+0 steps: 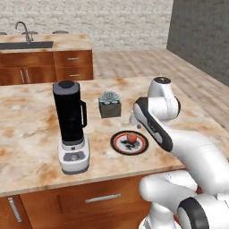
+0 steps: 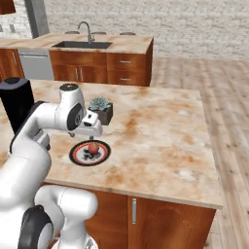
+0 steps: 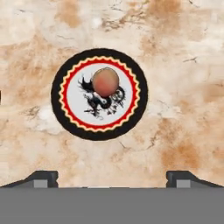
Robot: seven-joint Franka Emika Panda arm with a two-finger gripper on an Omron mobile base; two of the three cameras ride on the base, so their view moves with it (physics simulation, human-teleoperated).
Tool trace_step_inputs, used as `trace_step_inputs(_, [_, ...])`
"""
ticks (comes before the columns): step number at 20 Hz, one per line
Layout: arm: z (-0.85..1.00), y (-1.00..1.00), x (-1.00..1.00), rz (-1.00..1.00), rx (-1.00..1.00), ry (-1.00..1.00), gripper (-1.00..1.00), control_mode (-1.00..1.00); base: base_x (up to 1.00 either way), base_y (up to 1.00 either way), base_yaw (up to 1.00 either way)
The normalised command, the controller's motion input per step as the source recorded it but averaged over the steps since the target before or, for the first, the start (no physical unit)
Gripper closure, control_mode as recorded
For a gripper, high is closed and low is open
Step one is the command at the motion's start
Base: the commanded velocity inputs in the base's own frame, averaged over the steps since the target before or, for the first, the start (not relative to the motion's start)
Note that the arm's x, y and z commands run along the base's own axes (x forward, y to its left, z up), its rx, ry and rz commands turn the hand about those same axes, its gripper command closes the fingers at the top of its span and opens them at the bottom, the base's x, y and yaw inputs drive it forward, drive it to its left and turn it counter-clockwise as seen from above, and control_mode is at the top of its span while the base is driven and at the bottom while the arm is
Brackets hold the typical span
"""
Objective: Pick the pear and peach from the fridge and place them on the plate next to the blender to make a fruit smoothie.
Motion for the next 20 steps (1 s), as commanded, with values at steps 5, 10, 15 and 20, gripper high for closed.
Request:
trace_step_inputs(5, [0.99,-0.18,-1.00,-0.18,0.00,-0.26,-1.00,-1.00,0.00,0.00,0.00])
trace_step_inputs(10, [0.70,-0.11,-0.94,-0.11,0.00,-0.16,-1.00,-1.00,0.00,0.00,0.00])
trace_step_inputs(15, [0.12,-0.11,-0.60,0.00,0.00,-0.16,-1.00,1.00,-0.40,-0.07,0.05])
trace_step_inputs(20, [0.00,0.00,0.00,0.00,0.00,0.00,-1.00,1.00,-0.76,-0.08,0.81])
